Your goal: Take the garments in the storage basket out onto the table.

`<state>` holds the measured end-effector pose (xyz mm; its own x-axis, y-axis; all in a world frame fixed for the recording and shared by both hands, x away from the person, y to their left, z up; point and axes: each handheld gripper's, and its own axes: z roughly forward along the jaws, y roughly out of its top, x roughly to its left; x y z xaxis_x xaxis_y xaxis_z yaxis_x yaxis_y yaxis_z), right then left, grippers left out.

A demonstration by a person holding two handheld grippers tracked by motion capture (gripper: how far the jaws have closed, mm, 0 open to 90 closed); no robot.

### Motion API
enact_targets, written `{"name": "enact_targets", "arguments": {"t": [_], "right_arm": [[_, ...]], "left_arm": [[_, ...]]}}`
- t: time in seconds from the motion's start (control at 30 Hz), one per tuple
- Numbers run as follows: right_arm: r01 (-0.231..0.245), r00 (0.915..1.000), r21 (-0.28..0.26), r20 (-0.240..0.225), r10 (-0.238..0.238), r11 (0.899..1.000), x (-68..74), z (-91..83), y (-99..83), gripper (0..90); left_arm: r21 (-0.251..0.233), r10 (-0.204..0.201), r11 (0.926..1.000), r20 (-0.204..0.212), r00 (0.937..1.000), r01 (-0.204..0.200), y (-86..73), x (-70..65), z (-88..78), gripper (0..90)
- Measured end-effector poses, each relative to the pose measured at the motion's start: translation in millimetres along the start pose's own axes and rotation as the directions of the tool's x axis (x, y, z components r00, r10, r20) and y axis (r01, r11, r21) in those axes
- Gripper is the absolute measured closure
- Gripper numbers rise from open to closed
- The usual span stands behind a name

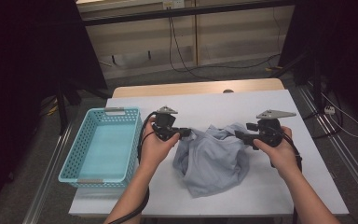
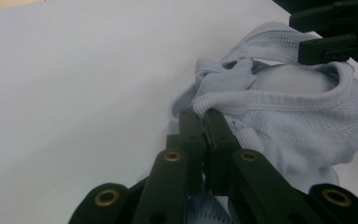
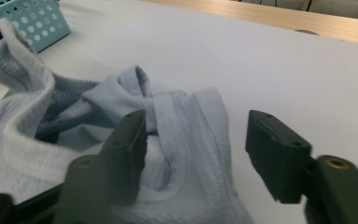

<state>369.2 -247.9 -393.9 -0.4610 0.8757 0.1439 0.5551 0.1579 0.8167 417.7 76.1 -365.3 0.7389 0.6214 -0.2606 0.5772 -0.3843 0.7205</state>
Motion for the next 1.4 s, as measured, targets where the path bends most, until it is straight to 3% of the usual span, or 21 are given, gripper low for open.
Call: {"name": "enact_targets", "arguments": {"t": [0.13,0.27,0.43,0.57,0.6,0.9,1.2,1.4], "right_arm": [[0.019,0.9998,0.007,0.011,-0.019,1.0,4.7,8.8,9.7,35.0],[0.021,0.9993,0.058,0.028,-0.023,0.998,7.4,22.4,11.3,37.6],[-0.004,0.9999,0.128,0.015,0.002,0.992,2.8,32.6,5.7,62.4],[0.009,0.9999,0.157,0.012,-0.011,0.988,2.6,32.8,4.8,82.8],[0.01,0.9999,0.159,0.006,-0.011,0.987,2.5,32.0,5.1,84.1],[-0.043,0.9991,0.057,0.004,0.043,0.997,-7.2,10.6,14.7,87.0],[-0.055,0.9984,-0.031,0.014,0.055,0.998,-6.8,-12.4,32.3,87.1],[-0.054,0.9981,-0.056,0.027,0.056,0.997,-7.0,-22.7,40.2,87.1]], "left_arm": [[-0.005,-0.006,1.0,0.002,1.0,0.006,0.0,0.9,-0.7,87.8],[-0.005,-0.013,0.9999,0.003,0.9999,0.013,-0.5,4.4,-2.2,87.8],[-0.011,-0.02,0.9997,0.004,0.9998,0.02,-0.9,5.6,-6.0,87.8],[-0.014,-0.02,0.9997,0.004,0.9998,0.02,0.4,5.7,-8.0,87.8],[-0.012,-0.016,0.9998,0.005,0.9999,0.017,0.7,5.6,-8.2,87.8],[-0.021,-0.022,0.9995,0.008,0.9997,0.022,7.1,5.8,-14.9,87.8],[-0.044,-0.02,0.9989,-0.003,0.9998,0.019,20.3,9.2,-25.1,87.8],[-0.061,-0.021,0.9979,0.01,0.9997,0.022,28.7,10.8,-27.3,87.9]]}}
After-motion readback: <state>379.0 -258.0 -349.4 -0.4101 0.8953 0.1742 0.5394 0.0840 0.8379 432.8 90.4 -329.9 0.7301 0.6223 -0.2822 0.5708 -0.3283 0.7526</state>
